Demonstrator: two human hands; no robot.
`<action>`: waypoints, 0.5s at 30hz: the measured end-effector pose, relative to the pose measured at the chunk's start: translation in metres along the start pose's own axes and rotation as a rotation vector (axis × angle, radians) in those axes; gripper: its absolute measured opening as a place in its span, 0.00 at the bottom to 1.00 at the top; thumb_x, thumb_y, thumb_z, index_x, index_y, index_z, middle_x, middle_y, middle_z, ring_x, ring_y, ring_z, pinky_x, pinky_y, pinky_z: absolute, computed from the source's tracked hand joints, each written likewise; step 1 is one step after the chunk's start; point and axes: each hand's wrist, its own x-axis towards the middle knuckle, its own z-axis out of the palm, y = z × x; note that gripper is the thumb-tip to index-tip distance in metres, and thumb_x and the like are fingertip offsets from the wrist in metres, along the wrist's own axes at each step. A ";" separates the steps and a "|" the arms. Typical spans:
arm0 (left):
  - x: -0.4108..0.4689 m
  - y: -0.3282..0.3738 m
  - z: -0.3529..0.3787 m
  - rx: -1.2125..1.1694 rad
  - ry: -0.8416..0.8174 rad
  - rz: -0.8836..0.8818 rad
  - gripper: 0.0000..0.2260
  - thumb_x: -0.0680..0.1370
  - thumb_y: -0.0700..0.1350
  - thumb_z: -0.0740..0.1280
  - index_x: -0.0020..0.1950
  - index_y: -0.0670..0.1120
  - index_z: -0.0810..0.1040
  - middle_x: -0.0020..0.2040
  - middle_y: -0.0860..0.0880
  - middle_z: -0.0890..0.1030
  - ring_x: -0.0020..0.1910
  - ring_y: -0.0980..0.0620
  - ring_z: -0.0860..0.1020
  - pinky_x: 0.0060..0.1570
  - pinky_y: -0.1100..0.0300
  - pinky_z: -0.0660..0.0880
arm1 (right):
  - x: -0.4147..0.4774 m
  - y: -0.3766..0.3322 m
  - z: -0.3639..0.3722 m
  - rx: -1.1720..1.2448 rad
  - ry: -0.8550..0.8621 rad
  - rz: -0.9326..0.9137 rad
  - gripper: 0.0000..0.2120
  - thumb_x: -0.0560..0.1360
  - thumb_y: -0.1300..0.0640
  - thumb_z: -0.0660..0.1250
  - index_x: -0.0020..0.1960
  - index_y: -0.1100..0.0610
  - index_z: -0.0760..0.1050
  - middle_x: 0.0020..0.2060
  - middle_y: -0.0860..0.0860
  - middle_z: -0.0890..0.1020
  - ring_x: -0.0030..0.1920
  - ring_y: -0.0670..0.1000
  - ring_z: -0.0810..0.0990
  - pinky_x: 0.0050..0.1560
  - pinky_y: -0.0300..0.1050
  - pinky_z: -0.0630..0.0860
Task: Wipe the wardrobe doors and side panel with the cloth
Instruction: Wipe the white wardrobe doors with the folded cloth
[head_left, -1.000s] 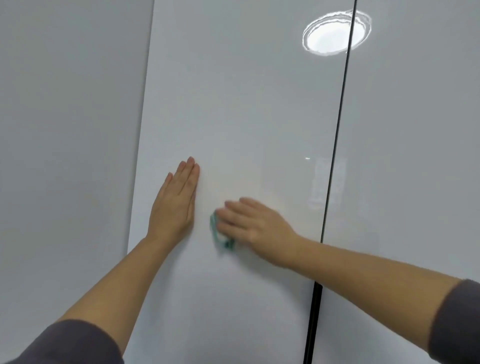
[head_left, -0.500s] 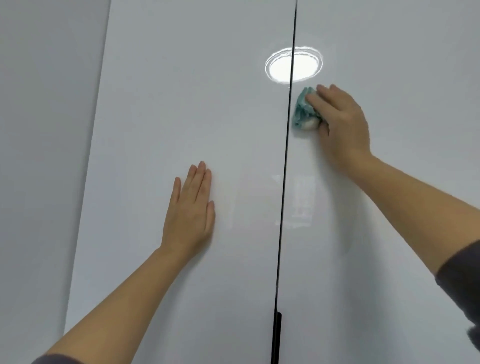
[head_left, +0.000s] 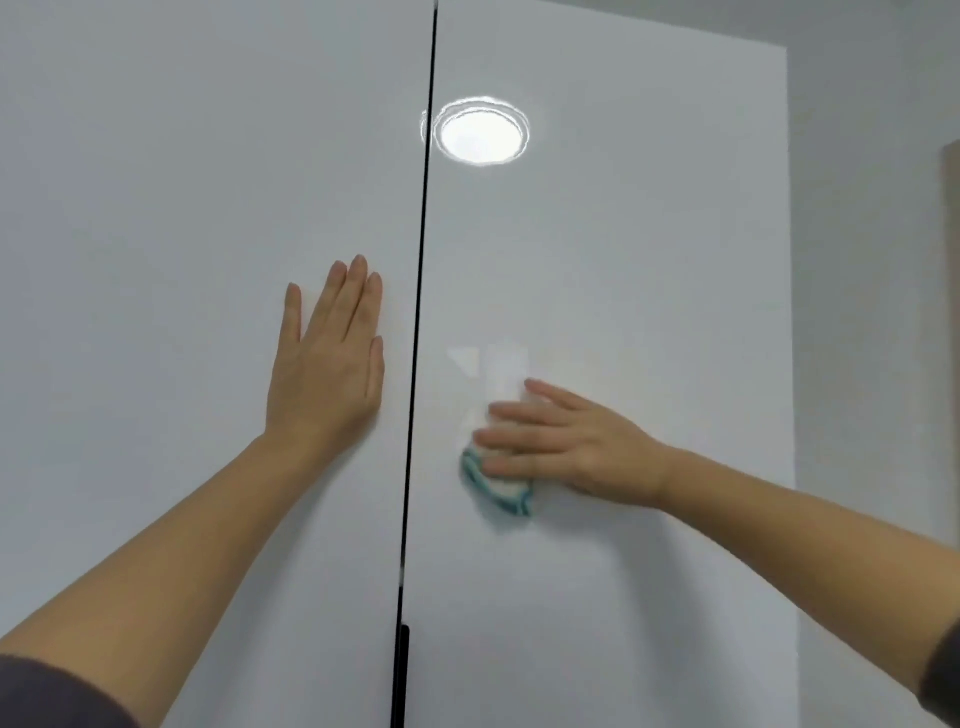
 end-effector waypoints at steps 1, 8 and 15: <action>0.000 -0.001 0.000 0.002 0.012 0.006 0.25 0.81 0.44 0.48 0.78 0.39 0.56 0.79 0.44 0.56 0.78 0.47 0.53 0.76 0.43 0.46 | 0.001 0.023 -0.007 -0.037 0.076 0.148 0.18 0.82 0.62 0.54 0.66 0.54 0.76 0.67 0.52 0.75 0.70 0.57 0.70 0.71 0.59 0.62; -0.014 0.028 0.000 -0.008 0.012 0.019 0.24 0.81 0.44 0.49 0.77 0.37 0.57 0.78 0.41 0.57 0.78 0.44 0.54 0.75 0.42 0.47 | -0.007 0.048 -0.016 0.027 0.346 0.815 0.21 0.75 0.67 0.58 0.66 0.59 0.75 0.66 0.58 0.75 0.68 0.64 0.70 0.69 0.62 0.64; -0.025 0.100 0.013 -0.045 -0.016 0.128 0.25 0.79 0.38 0.56 0.76 0.37 0.60 0.78 0.40 0.58 0.77 0.43 0.56 0.74 0.39 0.52 | -0.096 -0.089 0.019 0.105 0.013 0.207 0.17 0.83 0.62 0.55 0.67 0.52 0.74 0.69 0.49 0.72 0.72 0.55 0.67 0.73 0.57 0.59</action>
